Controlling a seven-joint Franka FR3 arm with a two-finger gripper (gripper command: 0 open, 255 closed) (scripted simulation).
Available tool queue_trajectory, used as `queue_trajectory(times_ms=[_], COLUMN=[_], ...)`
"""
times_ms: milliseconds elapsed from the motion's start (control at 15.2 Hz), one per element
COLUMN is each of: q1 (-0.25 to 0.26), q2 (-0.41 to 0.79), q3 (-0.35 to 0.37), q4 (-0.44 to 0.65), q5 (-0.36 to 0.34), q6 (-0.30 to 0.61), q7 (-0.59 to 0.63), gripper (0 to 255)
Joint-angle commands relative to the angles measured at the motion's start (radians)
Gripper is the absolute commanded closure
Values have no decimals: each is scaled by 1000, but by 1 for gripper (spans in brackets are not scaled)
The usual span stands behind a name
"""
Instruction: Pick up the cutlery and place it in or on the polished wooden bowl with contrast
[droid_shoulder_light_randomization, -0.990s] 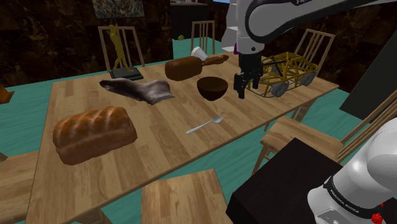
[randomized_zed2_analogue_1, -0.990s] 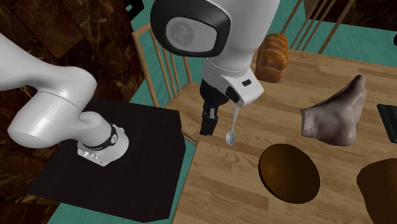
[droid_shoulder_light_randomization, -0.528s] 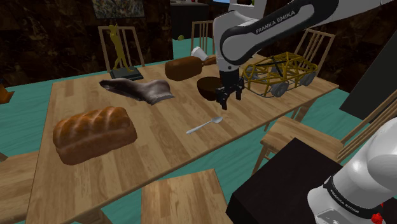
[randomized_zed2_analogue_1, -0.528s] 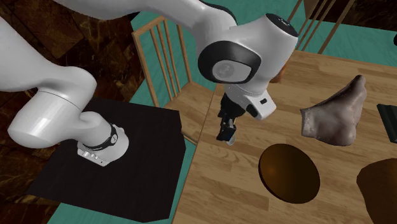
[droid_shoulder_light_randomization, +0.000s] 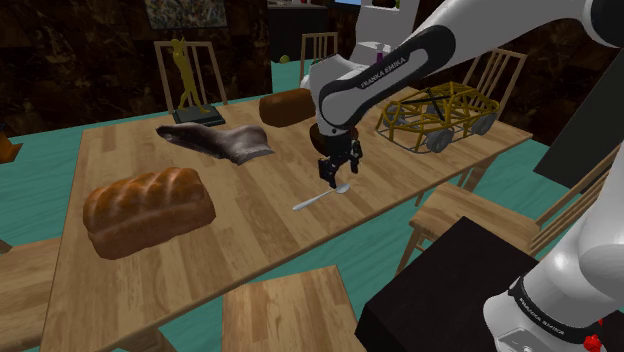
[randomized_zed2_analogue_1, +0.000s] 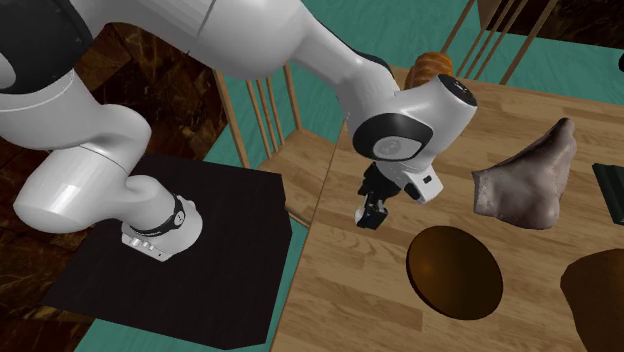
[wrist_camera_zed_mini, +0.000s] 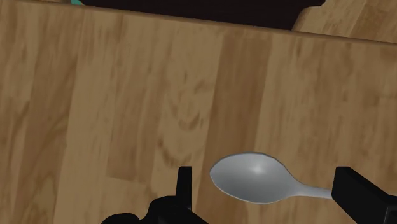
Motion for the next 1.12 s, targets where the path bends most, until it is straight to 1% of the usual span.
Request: queue_trajectory(times_ms=[0,330,792,858,1056], q1=[2,1,1,1,1], q2=[20,42,42,42,42], q3=[-1,-6,-6,-6,-6], q4=[-5,-41,-41,-41,-41], q5=[-6,-16,-16,-16,-16], q6=[23,81,81,81,81], q7=[7,14,14,14,14], gripper=[0,0,0,255,255])
